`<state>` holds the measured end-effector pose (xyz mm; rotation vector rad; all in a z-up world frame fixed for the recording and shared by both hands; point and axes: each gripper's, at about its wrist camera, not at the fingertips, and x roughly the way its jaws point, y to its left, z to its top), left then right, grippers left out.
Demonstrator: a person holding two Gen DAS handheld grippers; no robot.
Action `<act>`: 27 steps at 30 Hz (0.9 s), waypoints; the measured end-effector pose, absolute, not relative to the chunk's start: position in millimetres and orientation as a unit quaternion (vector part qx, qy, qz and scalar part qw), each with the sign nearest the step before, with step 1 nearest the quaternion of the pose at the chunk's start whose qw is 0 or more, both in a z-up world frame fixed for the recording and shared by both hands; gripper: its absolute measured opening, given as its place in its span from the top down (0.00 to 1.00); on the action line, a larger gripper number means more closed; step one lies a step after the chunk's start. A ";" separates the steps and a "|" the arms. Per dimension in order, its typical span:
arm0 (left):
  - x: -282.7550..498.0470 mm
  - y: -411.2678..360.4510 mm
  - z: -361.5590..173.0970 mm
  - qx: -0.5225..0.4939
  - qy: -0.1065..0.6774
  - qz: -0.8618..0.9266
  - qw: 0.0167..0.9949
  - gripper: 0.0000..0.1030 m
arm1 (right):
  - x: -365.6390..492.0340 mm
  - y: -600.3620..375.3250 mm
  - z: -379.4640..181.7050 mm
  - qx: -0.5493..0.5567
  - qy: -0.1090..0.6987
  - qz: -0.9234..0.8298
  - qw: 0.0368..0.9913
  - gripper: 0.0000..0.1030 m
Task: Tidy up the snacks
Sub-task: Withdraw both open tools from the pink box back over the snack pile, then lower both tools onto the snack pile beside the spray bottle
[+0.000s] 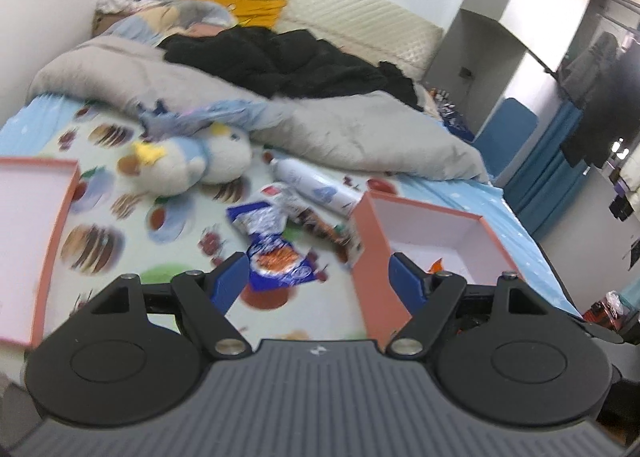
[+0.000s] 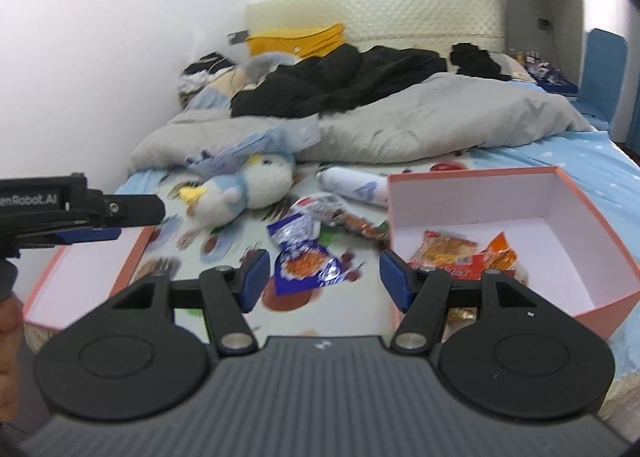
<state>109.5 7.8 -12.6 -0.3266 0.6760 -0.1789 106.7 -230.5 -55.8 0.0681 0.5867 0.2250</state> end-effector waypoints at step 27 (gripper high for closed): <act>201.0 23.3 -95.2 -0.183 0.413 -0.057 0.890 0.22 | 167.5 -203.8 -94.0 -0.028 0.356 0.127 0.926 0.39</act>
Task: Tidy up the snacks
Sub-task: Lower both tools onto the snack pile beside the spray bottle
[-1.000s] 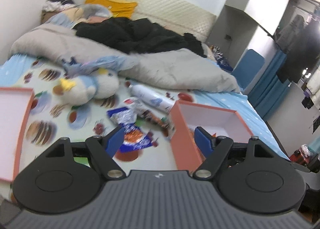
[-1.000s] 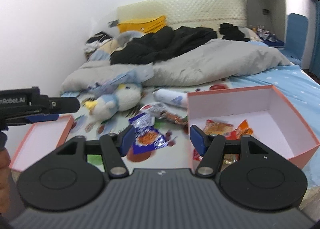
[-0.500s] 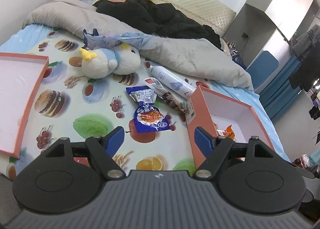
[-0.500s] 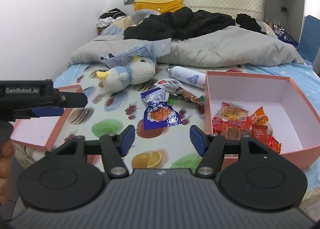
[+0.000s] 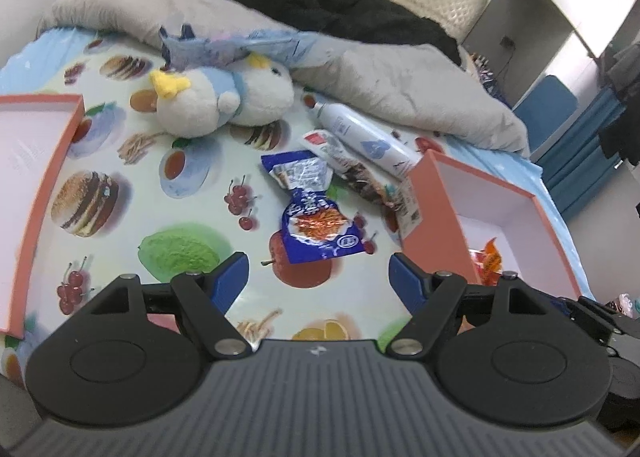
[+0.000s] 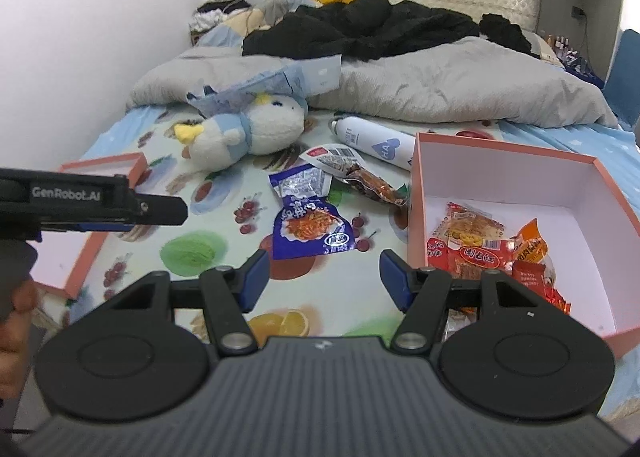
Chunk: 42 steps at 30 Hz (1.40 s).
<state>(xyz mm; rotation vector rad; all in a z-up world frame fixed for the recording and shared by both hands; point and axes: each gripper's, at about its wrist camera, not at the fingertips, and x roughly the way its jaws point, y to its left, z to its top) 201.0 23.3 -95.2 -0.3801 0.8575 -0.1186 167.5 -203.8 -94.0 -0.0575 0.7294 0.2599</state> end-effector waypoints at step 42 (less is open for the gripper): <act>453.4 9.5 -252.0 -0.195 0.525 -0.103 0.822 0.23 | 382.6 -136.4 -209.2 -0.221 0.385 0.064 0.894 0.57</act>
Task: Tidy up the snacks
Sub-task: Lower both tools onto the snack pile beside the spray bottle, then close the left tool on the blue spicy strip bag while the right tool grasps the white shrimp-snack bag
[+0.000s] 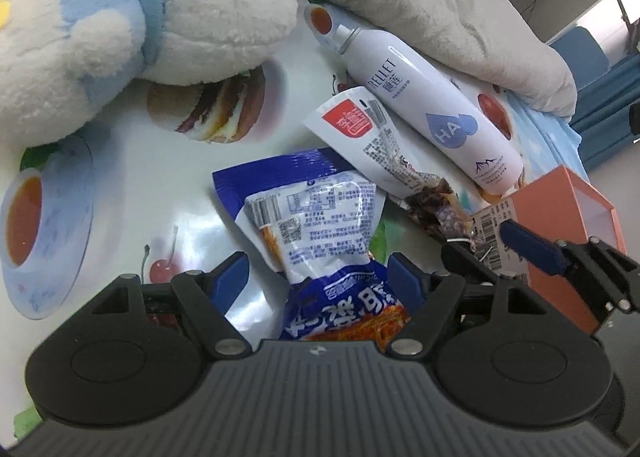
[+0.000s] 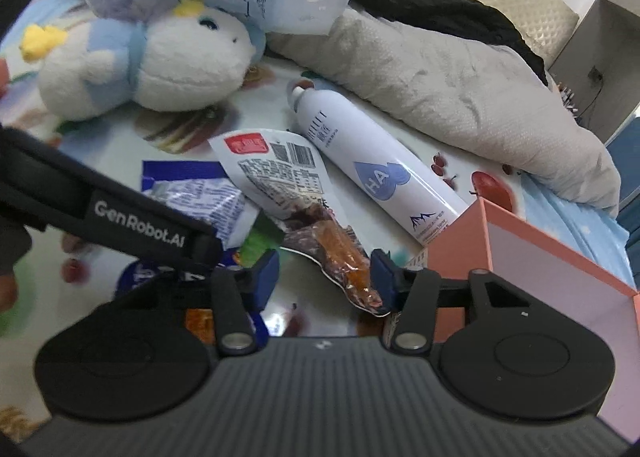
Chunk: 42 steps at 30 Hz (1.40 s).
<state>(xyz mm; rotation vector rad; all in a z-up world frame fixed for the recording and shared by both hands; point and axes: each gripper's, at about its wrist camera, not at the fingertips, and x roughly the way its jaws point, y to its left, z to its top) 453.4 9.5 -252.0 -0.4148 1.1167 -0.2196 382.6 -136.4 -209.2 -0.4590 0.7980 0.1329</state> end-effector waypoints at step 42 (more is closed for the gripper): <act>272.9 66.5 -204.7 -0.210 0.507 -0.017 0.836 0.66 | 223.1 -122.1 -180.0 -0.184 0.420 0.158 0.874 0.98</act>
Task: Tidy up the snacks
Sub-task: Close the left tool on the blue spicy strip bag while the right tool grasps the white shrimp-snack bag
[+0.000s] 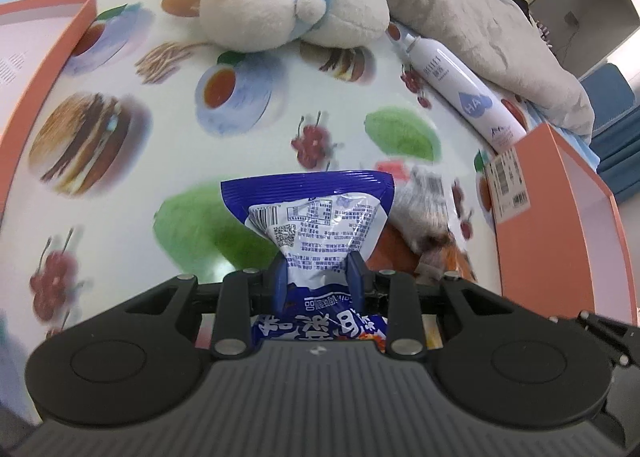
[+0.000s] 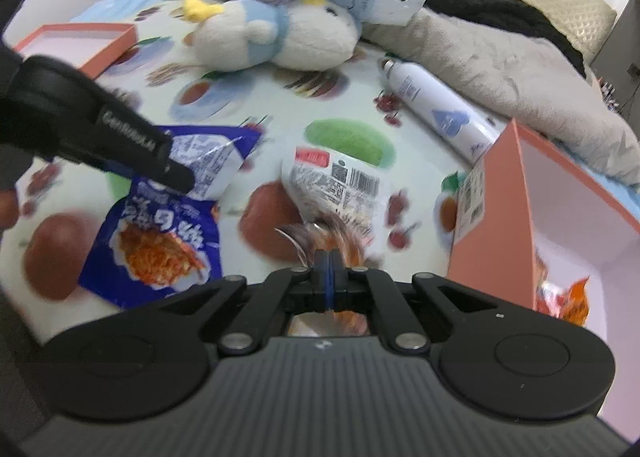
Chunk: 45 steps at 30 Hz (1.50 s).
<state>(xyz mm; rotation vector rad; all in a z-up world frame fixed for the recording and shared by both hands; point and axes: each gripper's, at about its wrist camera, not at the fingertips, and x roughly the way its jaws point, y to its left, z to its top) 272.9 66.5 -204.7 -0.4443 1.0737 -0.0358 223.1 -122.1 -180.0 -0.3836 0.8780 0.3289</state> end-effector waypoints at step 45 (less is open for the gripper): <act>266.0 62.9 -217.0 -0.168 0.514 0.008 0.841 0.66 | 312.4 -150.9 -245.4 -0.044 0.488 0.113 0.864 0.45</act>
